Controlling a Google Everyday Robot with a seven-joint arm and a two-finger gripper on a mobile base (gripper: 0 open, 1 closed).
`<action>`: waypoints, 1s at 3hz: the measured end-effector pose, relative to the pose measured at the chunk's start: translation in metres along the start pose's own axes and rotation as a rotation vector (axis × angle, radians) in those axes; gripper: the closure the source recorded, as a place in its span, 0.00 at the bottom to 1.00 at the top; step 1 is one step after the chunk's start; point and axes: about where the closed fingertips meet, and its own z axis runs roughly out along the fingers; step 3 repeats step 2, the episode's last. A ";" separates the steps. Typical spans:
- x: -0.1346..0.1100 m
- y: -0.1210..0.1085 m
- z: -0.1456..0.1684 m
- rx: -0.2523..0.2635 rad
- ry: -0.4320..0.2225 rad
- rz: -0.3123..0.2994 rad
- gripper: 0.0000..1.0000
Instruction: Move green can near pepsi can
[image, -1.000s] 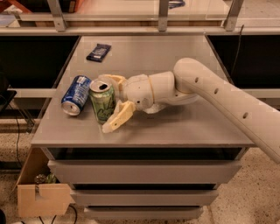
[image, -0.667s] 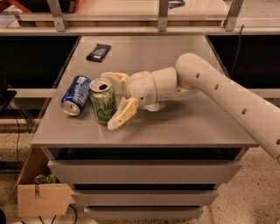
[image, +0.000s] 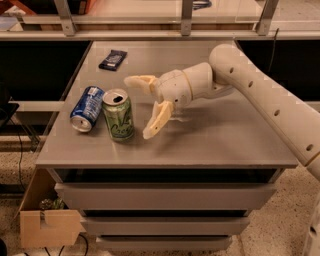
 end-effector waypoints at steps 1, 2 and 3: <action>0.000 -0.002 -0.018 -0.010 0.052 -0.016 0.00; -0.001 -0.003 -0.027 -0.011 0.096 -0.026 0.00; -0.001 -0.003 -0.027 -0.011 0.096 -0.026 0.00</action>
Offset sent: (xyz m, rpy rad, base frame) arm 0.0142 -0.0406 0.0100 -0.1339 -0.0786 -0.0054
